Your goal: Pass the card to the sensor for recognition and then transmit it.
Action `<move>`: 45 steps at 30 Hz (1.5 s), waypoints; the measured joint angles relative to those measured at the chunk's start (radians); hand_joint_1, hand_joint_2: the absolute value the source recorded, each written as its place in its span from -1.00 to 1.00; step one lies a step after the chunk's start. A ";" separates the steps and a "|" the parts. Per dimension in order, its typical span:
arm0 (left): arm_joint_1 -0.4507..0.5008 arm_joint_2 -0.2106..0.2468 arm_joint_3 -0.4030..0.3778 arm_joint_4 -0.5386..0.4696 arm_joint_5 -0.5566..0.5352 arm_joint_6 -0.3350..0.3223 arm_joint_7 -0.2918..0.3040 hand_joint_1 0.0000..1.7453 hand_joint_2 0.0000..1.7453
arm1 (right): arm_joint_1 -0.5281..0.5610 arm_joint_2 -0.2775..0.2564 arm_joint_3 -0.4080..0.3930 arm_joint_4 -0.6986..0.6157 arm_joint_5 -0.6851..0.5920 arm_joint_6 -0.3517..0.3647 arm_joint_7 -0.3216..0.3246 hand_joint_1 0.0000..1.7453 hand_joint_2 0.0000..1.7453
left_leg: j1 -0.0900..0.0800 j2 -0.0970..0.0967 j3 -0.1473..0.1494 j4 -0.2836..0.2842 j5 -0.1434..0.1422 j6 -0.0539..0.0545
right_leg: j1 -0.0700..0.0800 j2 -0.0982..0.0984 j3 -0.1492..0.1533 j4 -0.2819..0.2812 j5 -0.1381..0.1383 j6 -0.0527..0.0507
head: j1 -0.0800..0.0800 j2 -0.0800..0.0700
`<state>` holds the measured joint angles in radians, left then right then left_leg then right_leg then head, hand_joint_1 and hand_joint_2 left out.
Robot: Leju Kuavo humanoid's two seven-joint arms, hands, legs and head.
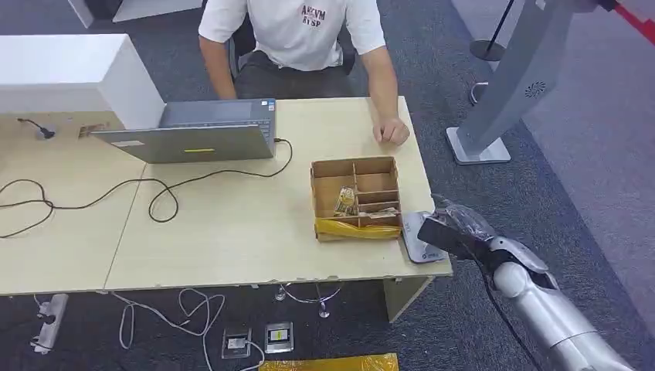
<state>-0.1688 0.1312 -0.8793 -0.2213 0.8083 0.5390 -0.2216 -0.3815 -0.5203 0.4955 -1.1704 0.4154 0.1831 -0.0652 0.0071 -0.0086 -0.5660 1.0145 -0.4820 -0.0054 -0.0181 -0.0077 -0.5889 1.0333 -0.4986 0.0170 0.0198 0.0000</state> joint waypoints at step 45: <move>-0.004 0.001 -0.005 0.000 -0.029 -0.001 -0.046 -1.00 -1.00 | -0.667 0.022 0.018 0.241 0.198 -0.064 -0.213 1.00 1.00 | 0.000 0.004 -0.004 0.000 0.001 -0.001 | 0.000 0.004 -0.004 0.001 0.003 -0.001 | 0.000 0.000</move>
<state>-0.1732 0.1324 -0.8839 -0.2213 0.7794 0.5383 -0.2678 -1.0488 -0.4979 0.5138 -0.9294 0.6137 0.1187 -0.2784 0.0069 -0.0044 -0.5703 1.0146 -0.4807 -0.0060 -0.0184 -0.0035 -0.5931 1.0343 -0.4958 0.0163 0.0202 0.0000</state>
